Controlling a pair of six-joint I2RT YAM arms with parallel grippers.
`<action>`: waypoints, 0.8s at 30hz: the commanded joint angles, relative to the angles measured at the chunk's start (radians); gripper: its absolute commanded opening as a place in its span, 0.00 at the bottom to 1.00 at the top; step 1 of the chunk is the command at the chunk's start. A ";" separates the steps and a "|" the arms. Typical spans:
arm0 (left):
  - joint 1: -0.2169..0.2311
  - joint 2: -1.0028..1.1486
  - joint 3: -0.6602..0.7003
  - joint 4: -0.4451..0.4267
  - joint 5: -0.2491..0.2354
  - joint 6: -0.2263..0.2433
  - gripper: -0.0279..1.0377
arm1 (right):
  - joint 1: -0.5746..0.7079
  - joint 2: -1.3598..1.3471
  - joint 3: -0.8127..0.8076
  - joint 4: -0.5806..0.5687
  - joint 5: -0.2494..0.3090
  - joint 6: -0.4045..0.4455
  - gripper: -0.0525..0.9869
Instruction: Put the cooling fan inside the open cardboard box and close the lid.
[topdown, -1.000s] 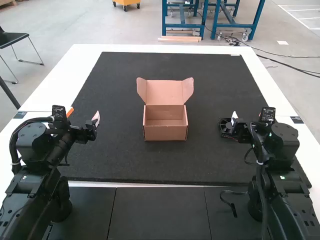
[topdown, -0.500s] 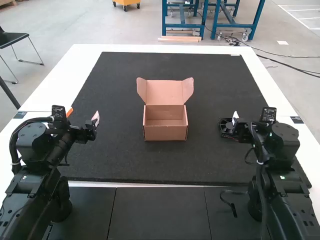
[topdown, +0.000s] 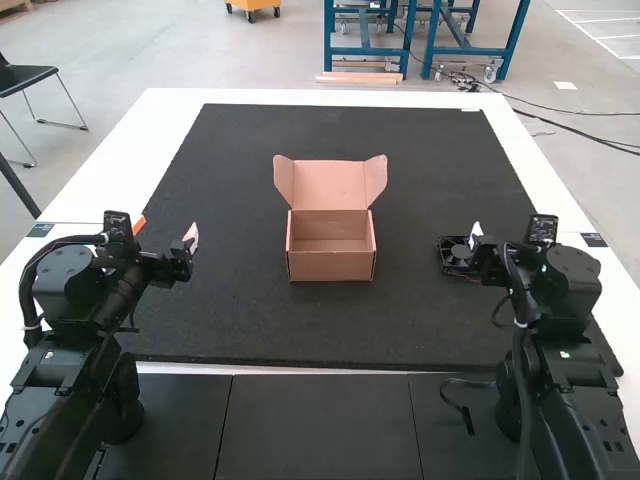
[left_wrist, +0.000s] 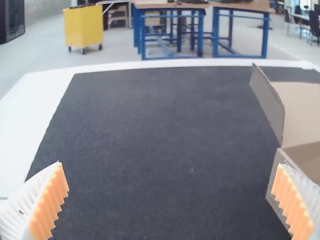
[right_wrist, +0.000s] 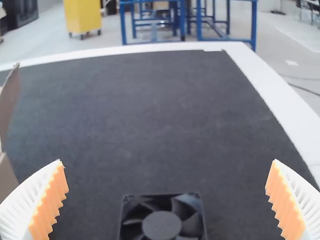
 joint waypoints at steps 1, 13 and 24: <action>0.012 -0.012 -0.007 0.005 -0.012 -0.001 0.93 | -0.010 -0.006 -0.005 -0.007 0.006 -0.005 0.92; 0.020 -0.012 -0.006 0.008 -0.018 -0.003 0.93 | -0.010 -0.006 -0.004 -0.007 0.006 -0.009 0.92; 0.037 -0.010 -0.006 0.144 -0.075 -0.036 0.93 | -0.010 -0.008 -0.005 0.106 0.032 0.009 0.92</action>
